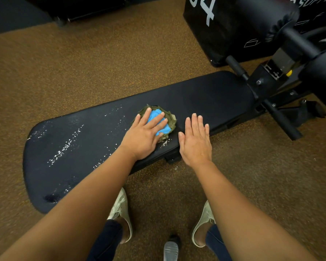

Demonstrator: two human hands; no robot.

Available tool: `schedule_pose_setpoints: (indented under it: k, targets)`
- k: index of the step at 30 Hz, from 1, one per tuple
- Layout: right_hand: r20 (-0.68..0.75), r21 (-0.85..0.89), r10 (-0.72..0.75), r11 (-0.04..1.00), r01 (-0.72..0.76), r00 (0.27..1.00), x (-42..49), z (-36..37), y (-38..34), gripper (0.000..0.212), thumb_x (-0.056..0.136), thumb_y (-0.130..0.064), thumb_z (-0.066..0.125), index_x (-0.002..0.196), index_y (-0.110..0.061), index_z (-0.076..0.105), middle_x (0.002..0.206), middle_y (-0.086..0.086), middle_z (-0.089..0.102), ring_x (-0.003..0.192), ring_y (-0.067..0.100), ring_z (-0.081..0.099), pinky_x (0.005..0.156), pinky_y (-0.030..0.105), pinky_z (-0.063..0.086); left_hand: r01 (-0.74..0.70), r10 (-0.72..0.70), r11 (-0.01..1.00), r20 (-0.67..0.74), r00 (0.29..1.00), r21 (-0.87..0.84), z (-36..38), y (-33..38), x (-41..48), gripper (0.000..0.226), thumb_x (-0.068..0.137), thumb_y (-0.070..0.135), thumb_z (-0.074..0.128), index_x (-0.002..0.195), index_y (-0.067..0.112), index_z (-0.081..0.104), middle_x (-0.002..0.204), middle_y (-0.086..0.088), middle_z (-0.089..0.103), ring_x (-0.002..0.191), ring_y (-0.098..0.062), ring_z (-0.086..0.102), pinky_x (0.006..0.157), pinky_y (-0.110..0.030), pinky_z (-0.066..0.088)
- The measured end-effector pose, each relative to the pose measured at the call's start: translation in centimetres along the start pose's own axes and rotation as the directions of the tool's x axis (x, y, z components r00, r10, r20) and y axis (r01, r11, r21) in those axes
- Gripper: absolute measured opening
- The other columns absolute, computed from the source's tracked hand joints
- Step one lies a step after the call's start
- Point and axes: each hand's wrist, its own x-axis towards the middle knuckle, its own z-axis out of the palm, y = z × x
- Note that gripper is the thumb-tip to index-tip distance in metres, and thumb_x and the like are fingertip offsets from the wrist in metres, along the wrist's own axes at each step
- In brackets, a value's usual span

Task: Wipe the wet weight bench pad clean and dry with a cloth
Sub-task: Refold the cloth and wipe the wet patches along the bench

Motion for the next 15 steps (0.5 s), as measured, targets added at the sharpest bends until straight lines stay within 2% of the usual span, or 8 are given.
schedule_pose_setpoints:
  k: [2, 3, 6, 8, 13, 15]
  targets:
    - [-0.007, 0.007, 0.003, 1.0, -0.003, 1.0, -0.2, -0.2, 0.2, 0.058, 0.101, -0.039, 0.02, 0.151, -0.011, 0.013, 0.16, 0.01, 0.002, 0.147, 0.023, -0.005, 0.119, 0.043, -0.001, 0.09, -0.09, 0.996, -0.016, 0.996, -0.018, 0.1, 1.9, 0.2, 0.063, 0.094, 0.046, 0.009, 0.149, 0.024, 0.03, 0.159, 0.003, 0.02, 0.147, -0.036, 0.0, 0.116, -0.054, 0.009]
    - [-0.005, 0.004, 0.0, 1.0, 0.0, 1.0, -0.3, -0.2, 0.3, 0.057, 0.101, -0.039, 0.02, 0.151, -0.012, 0.012, 0.16, 0.01, 0.002, 0.147, 0.023, -0.006, 0.119, 0.043, -0.002, 0.086, -0.087, 0.996, -0.024, 0.996, -0.03, 0.3, 2.6, -0.1, 0.061, 0.095, 0.045, 0.012, 0.148, 0.023, 0.032, 0.158, 0.002, 0.022, 0.146, -0.037, 0.001, 0.116, -0.054, 0.01]
    - [-0.004, -0.008, -0.009, 1.0, 0.009, 1.0, -0.5, -0.4, 0.8, 0.056, 0.101, -0.039, 0.019, 0.151, -0.014, 0.011, 0.16, 0.009, 0.001, 0.147, 0.023, -0.007, 0.118, 0.042, -0.002, -0.057, 0.057, 0.998, -0.008, 0.998, -0.016, 0.8, 2.0, -1.8, 0.057, 0.098, 0.045, 0.016, 0.149, 0.025, 0.031, 0.158, 0.005, 0.02, 0.147, -0.033, 0.0, 0.117, -0.048, 0.005]
    - [-0.006, 0.001, -0.008, 1.0, 0.008, 1.0, -0.6, -0.4, 1.0, 0.056, 0.101, -0.039, 0.019, 0.151, -0.014, 0.011, 0.16, 0.009, 0.001, 0.147, 0.023, -0.007, 0.119, 0.042, -0.002, -0.102, 0.102, 0.995, -0.002, 0.995, 0.006, 0.6, 1.0, -2.1, 0.057, 0.097, 0.045, 0.015, 0.149, 0.026, 0.029, 0.158, 0.006, 0.017, 0.147, -0.031, -0.001, 0.116, -0.047, 0.004]
    - [0.01, -0.001, 0.015, 1.0, -0.015, 1.0, -0.9, -0.4, 0.6, 0.057, 0.101, -0.039, 0.018, 0.151, -0.012, 0.009, 0.16, 0.009, -0.002, 0.146, 0.023, -0.009, 0.118, 0.041, -0.004, 0.135, -0.136, 0.991, -0.019, 0.991, -0.018, 0.5, 3.9, 0.4, 0.059, 0.097, 0.041, 0.014, 0.15, 0.021, 0.028, 0.159, 0.001, 0.019, 0.146, -0.04, 0.0, 0.116, -0.054, 0.011]
    - [0.015, -0.004, 0.015, 1.0, -0.014, 1.0, -1.0, -0.4, 0.6, 0.057, 0.101, -0.038, 0.017, 0.151, -0.013, 0.007, 0.16, 0.009, -0.003, 0.146, 0.023, -0.01, 0.118, 0.041, -0.005, 0.094, -0.095, 0.995, -0.01, 0.995, -0.018, 0.8, 4.4, 0.2, 0.06, 0.096, 0.042, 0.013, 0.149, 0.02, 0.031, 0.158, 0.0, 0.022, 0.145, -0.041, 0.002, 0.116, -0.054, 0.012]
